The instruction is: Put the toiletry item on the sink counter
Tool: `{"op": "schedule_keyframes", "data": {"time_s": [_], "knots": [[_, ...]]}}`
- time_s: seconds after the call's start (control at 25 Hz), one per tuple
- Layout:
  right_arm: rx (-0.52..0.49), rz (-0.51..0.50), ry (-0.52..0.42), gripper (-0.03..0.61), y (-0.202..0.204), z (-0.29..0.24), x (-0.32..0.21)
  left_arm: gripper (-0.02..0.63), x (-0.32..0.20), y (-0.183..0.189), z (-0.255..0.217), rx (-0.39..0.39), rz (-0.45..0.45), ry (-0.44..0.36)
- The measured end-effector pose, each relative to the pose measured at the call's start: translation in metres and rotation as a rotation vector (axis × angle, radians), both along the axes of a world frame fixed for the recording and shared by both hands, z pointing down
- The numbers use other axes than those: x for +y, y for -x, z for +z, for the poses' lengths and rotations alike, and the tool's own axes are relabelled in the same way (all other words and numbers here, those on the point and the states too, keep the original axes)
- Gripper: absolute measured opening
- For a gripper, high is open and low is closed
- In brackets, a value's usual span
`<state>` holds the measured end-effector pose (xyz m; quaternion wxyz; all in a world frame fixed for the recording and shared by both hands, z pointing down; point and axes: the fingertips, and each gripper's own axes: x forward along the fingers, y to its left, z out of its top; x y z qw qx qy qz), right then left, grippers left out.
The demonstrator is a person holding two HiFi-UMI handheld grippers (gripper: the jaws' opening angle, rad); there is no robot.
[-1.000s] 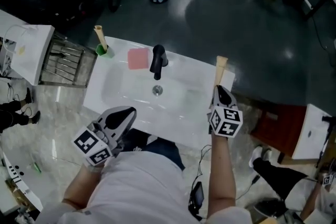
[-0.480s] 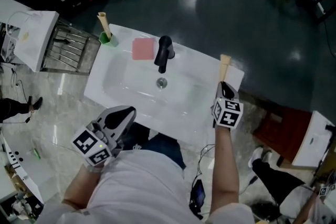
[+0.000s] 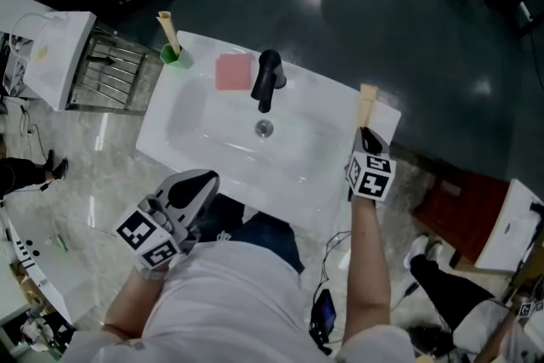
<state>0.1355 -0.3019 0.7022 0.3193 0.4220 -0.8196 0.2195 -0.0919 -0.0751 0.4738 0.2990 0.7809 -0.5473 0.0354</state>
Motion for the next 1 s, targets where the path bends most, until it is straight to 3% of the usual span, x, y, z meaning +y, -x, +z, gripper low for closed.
{"op": "schedule_keyframes", "data": {"time_s": [0.2, 0.44, 1.0], "knots": [[-0.008, -0.002, 0.008, 0.048, 0.0, 0.001, 0.001, 0.02, 0.0, -0.004, 0.0, 0.01, 0.009, 0.002], [-0.009, -0.005, 0.018, 0.13, 0.003, 0.003, 0.001, 0.02, 0.001, -0.006, 0.004, 0.014, 0.022, 0.006], [0.002, -0.02, -0.066, 0.132, 0.003, -0.062, 0.008, 0.02, -0.02, -0.004, -0.014, 0.031, 0.089, -0.064]]}}
